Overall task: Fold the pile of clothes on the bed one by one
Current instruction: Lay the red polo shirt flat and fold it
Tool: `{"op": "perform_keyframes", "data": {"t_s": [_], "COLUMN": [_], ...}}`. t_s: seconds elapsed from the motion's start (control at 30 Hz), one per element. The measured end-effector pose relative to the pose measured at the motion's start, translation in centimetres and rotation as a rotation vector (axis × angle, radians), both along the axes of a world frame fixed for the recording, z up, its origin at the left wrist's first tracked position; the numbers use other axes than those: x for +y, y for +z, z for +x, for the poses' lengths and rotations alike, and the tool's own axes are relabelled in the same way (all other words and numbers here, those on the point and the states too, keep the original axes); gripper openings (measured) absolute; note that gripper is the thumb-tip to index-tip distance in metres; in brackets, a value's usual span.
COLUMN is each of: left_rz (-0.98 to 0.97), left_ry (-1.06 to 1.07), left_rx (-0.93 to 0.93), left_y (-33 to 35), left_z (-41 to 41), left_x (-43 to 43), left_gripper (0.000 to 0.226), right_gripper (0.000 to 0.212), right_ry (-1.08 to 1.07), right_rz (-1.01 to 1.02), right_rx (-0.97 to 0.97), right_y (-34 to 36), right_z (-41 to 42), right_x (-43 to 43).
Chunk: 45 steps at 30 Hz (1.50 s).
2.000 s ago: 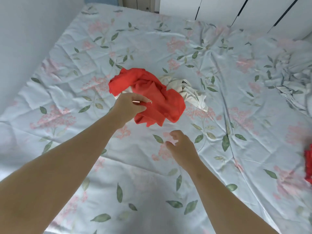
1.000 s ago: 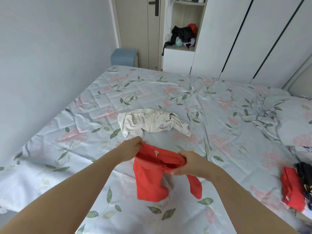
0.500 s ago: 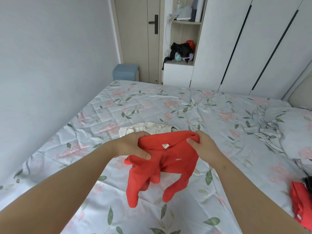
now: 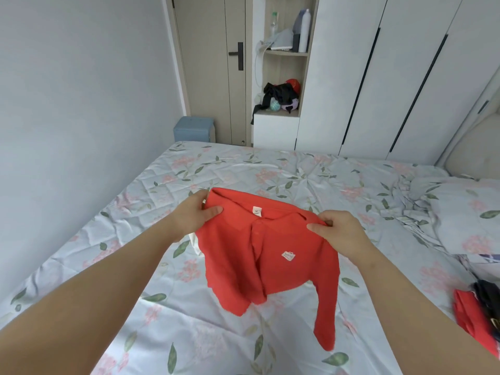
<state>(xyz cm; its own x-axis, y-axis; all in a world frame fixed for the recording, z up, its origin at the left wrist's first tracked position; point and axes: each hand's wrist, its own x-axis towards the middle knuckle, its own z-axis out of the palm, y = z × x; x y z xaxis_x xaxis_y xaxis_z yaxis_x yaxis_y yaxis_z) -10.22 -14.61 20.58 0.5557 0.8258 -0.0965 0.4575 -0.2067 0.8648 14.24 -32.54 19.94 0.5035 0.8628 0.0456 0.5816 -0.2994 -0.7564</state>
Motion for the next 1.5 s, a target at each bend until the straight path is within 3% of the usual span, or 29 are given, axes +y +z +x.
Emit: {"op": "perform_keyframes", "data": {"t_s": [0.1, 0.2, 0.3, 0.6, 0.77, 0.83, 0.97, 1.03, 1.13, 1.3, 1.4, 1.5], "left_rz": [0.151, 0.326, 0.379, 0.294, 0.334, 0.379, 0.424, 0.409, 0.495, 0.507, 0.372, -0.058], "left_ry": [0.004, -0.026, -0.074, -0.029, -0.139, -0.168, -0.083, -0.086, -0.148, -0.176, -0.105, 0.025], "left_rx": [0.029, 0.089, 0.147, -0.167, -0.245, -0.306, -0.445, -0.381, -0.086, 0.18, 0.235, 0.035], "left_y": [0.8, 1.8, 2.7, 4.2, 5.9, 7.0, 7.5, 6.5, 4.2, -0.8, -3.7, -6.0], "left_z": [-0.2, -1.2, -2.7, -8.3, -10.7, -11.3, -11.5, -10.9, -10.0, -7.4, -4.8, -1.7], "left_x": [-0.5, -0.9, -1.7, -6.6, -8.6, -9.0, -9.3, -9.1, -7.6, -5.0, -4.2, -3.4], "left_gripper": [0.015, 0.028, 0.024, 0.027, 0.02, 0.018, 0.027, 0.027, 0.016, 0.011, 0.009, 0.015], "right_gripper": [0.018, 0.019, 0.023, 0.025, 0.026, 0.015, 0.014, 0.015, 0.015, 0.014, 0.013, 0.01], "right_ry": [-0.135, -0.289, -0.33, -0.399, -0.422, -0.433, -0.473, -0.468, -0.458, -0.516, -0.539, -0.575], "right_rz": [0.133, 0.29, 0.321, 0.442, 0.513, 0.525, 0.462, 0.379, 0.244, -0.03, -0.075, -0.054], "right_rx": [0.11, 0.359, 0.395, 0.188, 0.036, -0.043, -0.185, -0.265, -0.302, -0.346, -0.214, 0.049], "right_y": [0.2, 0.6, 0.9, 2.1, 5.4, 6.9, 7.3, 6.3, 3.9, -1.7, -4.5, -6.4], "right_z": [-0.4, -2.1, -4.3, -11.6, -13.6, -13.6, -13.3, -13.0, -12.0, -8.4, -6.3, -4.5], "right_x": [-1.3, -2.3, -3.7, -9.1, -12.5, -13.5, -14.6, -14.8, -14.7, -12.9, -11.0, -8.4]}}
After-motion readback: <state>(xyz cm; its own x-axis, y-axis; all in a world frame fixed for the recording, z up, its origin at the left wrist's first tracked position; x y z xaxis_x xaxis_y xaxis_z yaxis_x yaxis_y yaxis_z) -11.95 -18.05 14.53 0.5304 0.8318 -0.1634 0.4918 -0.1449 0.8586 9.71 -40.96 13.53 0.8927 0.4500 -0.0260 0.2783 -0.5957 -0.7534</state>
